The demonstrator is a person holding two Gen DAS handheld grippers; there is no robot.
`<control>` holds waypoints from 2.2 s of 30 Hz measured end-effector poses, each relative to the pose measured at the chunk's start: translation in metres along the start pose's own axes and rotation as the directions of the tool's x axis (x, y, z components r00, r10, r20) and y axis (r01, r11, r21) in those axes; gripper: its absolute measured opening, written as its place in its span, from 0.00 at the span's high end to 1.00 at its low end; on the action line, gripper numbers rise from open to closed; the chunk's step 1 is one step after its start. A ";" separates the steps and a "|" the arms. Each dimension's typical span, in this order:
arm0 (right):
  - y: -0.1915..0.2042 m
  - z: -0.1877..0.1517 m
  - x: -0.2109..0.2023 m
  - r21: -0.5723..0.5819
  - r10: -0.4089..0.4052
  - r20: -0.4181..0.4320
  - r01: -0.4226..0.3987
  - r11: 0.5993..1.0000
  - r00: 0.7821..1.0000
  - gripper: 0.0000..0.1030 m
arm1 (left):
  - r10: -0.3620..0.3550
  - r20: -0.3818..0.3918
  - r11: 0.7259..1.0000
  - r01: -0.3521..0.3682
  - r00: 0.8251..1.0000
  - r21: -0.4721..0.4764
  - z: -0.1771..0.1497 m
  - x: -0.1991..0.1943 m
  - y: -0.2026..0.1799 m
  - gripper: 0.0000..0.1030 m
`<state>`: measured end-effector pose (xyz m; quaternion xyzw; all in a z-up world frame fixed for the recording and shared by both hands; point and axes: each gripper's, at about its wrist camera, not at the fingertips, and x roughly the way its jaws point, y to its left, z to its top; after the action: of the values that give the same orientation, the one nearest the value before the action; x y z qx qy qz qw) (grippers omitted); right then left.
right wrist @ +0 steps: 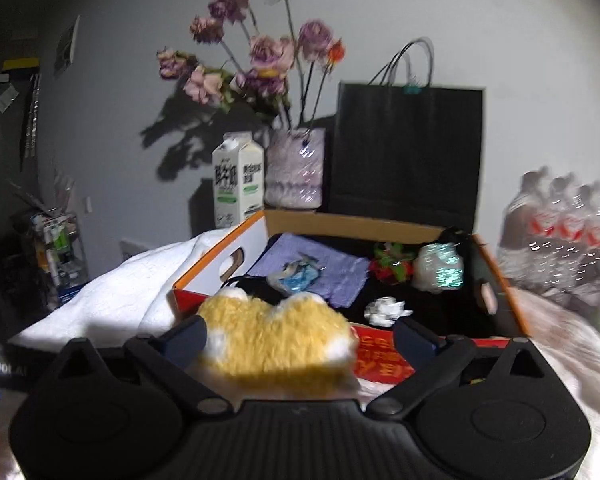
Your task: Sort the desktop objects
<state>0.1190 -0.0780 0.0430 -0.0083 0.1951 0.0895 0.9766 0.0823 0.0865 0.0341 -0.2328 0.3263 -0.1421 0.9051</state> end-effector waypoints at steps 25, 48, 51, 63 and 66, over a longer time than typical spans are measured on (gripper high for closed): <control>-0.025 -0.006 -0.091 0.234 0.060 0.187 -0.104 0.967 0.981 0.55 | -0.022 0.049 0.998 0.025 0.999 -0.059 -0.022 -0.032 0.001 0.61; -0.036 -0.035 -0.152 0.230 0.018 0.157 -0.054 0.972 0.987 0.55 | 0.044 0.066 0.992 -0.052 0.997 0.119 -0.047 -0.085 -0.042 0.63; -0.045 -0.020 -0.163 0.228 0.011 0.212 -0.060 0.972 0.977 0.55 | -0.001 0.099 0.985 -0.016 0.995 0.173 -0.021 -0.101 -0.050 0.63; -0.112 0.089 -0.007 0.015 -0.216 0.125 0.216 0.976 0.968 0.55 | 0.128 -0.034 0.941 -0.110 0.991 0.321 0.114 0.054 -0.079 0.62; -0.117 0.085 0.060 -0.031 -0.281 -0.027 0.280 0.960 0.959 0.55 | 0.149 -0.097 0.943 -0.111 0.984 0.315 0.124 0.092 -0.073 0.62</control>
<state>0.2261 -0.1782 0.0962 -0.0503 0.2060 -0.0472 0.9761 0.2245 0.0273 0.1077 -0.0579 0.3683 -0.1447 0.9166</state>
